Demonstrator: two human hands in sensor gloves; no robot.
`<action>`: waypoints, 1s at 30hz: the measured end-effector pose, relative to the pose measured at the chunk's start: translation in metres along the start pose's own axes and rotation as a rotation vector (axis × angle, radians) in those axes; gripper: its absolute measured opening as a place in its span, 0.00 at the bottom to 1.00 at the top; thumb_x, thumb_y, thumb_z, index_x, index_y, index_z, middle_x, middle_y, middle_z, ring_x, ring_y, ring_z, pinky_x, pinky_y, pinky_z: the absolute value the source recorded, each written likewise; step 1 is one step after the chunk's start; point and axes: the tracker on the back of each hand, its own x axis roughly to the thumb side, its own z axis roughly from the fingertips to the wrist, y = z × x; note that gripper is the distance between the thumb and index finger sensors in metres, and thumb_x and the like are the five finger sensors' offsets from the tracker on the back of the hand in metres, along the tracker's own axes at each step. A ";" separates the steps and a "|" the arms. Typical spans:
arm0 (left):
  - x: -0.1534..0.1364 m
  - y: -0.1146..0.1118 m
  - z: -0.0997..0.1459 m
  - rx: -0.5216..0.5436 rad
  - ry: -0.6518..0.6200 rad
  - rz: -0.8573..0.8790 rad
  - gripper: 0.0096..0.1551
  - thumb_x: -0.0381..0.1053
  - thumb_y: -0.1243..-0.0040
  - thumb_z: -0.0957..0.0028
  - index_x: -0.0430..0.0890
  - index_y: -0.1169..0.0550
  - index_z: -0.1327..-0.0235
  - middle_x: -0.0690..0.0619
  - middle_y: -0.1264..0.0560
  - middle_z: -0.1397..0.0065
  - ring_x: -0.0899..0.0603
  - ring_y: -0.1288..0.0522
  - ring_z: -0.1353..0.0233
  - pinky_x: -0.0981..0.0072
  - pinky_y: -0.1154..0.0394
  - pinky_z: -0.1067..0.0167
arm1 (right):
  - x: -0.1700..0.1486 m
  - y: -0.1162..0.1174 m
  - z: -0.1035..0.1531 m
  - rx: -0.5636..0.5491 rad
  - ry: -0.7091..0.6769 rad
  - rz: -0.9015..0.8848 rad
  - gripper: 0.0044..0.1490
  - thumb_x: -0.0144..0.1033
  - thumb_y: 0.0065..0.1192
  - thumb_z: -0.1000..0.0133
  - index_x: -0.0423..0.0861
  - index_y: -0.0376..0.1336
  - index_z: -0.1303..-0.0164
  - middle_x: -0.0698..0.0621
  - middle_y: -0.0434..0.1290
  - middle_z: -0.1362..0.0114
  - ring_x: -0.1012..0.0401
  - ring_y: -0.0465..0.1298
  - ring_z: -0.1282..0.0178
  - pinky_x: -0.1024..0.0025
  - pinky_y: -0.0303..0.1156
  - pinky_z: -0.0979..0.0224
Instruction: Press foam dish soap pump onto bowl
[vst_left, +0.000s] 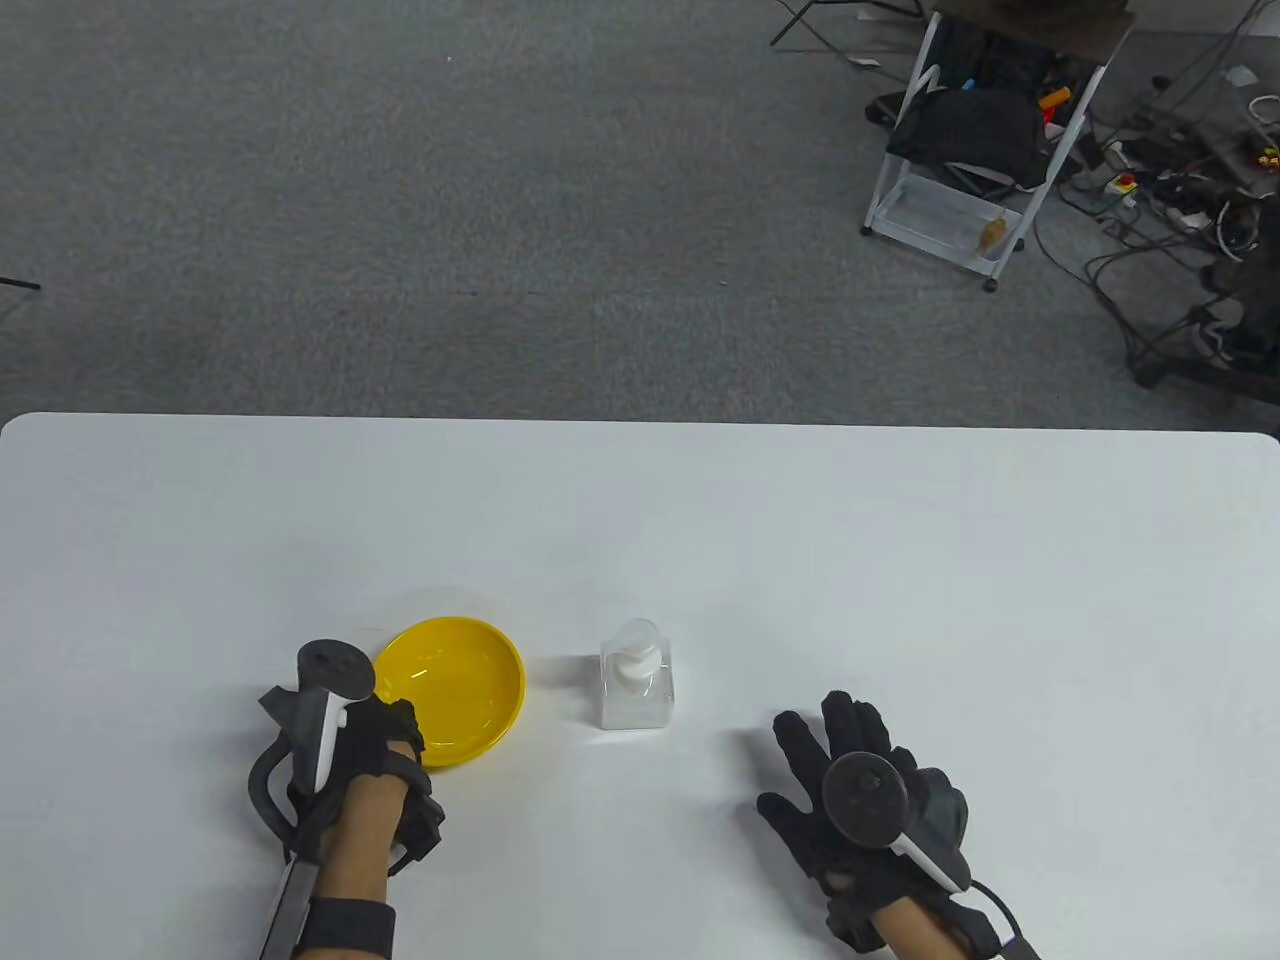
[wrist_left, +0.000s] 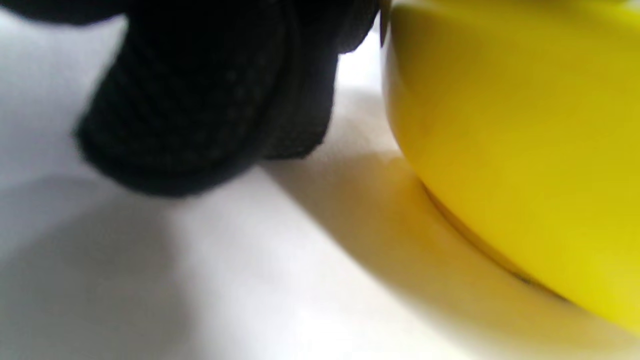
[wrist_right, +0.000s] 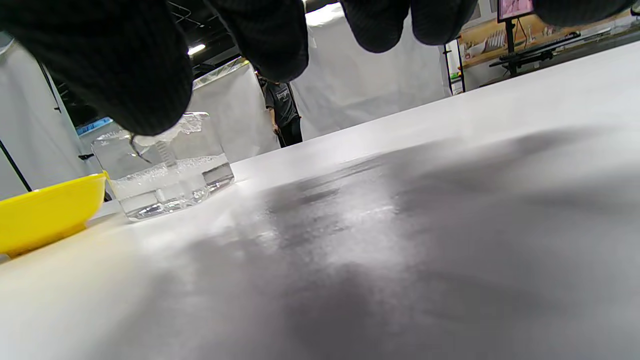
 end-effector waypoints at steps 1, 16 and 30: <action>-0.003 -0.002 -0.002 -0.006 -0.001 0.069 0.40 0.56 0.33 0.57 0.45 0.38 0.36 0.52 0.14 0.63 0.49 0.12 0.80 0.68 0.17 0.89 | 0.000 0.001 0.000 0.013 -0.001 -0.021 0.49 0.60 0.67 0.54 0.56 0.54 0.23 0.33 0.45 0.17 0.33 0.47 0.18 0.18 0.52 0.34; -0.002 -0.007 0.018 -0.072 -0.236 0.454 0.35 0.52 0.36 0.55 0.48 0.37 0.36 0.53 0.16 0.72 0.51 0.15 0.84 0.67 0.18 0.90 | -0.005 0.011 -0.004 0.076 0.009 -0.045 0.49 0.60 0.68 0.54 0.55 0.54 0.23 0.33 0.44 0.17 0.32 0.47 0.19 0.18 0.52 0.34; 0.037 -0.013 0.039 -0.203 -0.430 0.415 0.36 0.52 0.37 0.54 0.46 0.38 0.35 0.52 0.16 0.72 0.50 0.15 0.84 0.66 0.18 0.90 | 0.031 -0.029 -0.038 0.009 -0.016 -0.337 0.44 0.58 0.56 0.50 0.59 0.52 0.22 0.37 0.46 0.15 0.35 0.46 0.16 0.17 0.50 0.32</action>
